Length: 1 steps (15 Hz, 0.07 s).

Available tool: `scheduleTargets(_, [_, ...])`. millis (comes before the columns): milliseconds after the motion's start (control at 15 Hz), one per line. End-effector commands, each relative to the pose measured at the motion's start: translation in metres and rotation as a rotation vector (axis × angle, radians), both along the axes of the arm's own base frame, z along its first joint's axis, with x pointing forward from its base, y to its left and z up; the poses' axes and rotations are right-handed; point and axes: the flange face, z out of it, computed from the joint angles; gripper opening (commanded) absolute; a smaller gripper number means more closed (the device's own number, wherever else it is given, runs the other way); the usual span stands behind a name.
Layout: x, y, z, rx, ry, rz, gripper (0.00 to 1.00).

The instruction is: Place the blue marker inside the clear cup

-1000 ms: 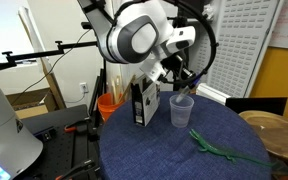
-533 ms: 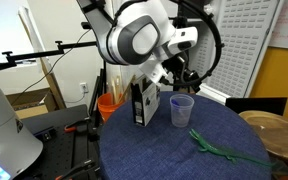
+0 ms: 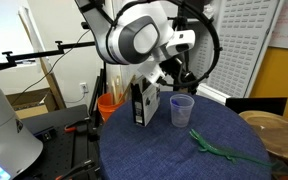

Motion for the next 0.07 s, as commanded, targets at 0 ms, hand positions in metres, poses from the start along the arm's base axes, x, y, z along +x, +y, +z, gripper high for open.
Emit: scheduleTargets(0, [0.0, 0.0001, -0.0001, 0.0, 0.0, 0.0, 1.0])
